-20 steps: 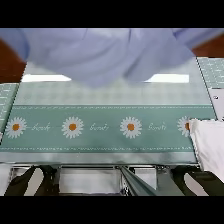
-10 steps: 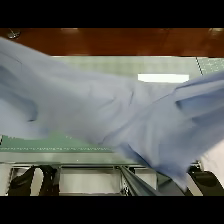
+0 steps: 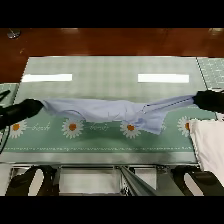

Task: Fold the shirts.

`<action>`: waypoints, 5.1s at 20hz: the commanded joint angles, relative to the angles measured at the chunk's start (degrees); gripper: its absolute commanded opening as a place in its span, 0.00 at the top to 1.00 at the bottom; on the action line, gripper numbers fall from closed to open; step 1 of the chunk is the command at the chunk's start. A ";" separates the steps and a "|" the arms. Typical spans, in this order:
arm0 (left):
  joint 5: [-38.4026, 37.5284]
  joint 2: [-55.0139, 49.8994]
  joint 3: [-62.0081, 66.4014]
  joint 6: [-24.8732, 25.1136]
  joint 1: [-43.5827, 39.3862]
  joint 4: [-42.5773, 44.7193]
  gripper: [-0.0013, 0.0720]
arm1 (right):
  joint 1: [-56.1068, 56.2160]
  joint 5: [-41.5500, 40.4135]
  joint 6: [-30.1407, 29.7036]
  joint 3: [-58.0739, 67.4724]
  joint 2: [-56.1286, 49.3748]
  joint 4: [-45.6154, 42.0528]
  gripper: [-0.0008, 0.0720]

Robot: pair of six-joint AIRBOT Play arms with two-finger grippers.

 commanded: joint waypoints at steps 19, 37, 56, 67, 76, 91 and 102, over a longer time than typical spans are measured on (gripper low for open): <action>-10.49 -19.41 0.09 4.79 5.86 -11.08 0.03 | -26.05 10.03 -2.14 15.10 -31.36 0.70 0.21; 28.13 -34.23 -5.88 7.63 -42.49 -37.40 0.07 | -16.65 -3.69 -11.85 -6.75 -24.50 18.84 0.21; 16.33 -35.04 6.32 13.64 -29.55 -36.74 0.95 | -16.61 -3.41 -22.03 -14.23 -32.02 35.67 0.21; 16.35 -35.01 6.45 13.92 -29.24 -36.76 0.95 | -0.81 -8.63 -16.02 -14.08 -32.92 32.02 0.52; 5.99 -29.14 31.82 13.29 -13.97 -36.79 0.95 | -2.29 -0.48 -12.24 24.22 -28.76 19.98 0.97; -4.52 -10.27 65.59 5.70 23.12 -29.99 0.95 | -2.93 17.88 -9.88 53.35 4.57 0.00 0.96; -12.35 -12.11 25.16 1.11 2.91 -9.25 0.95 | -2.93 17.53 -4.37 3.15 13.07 -0.42 0.96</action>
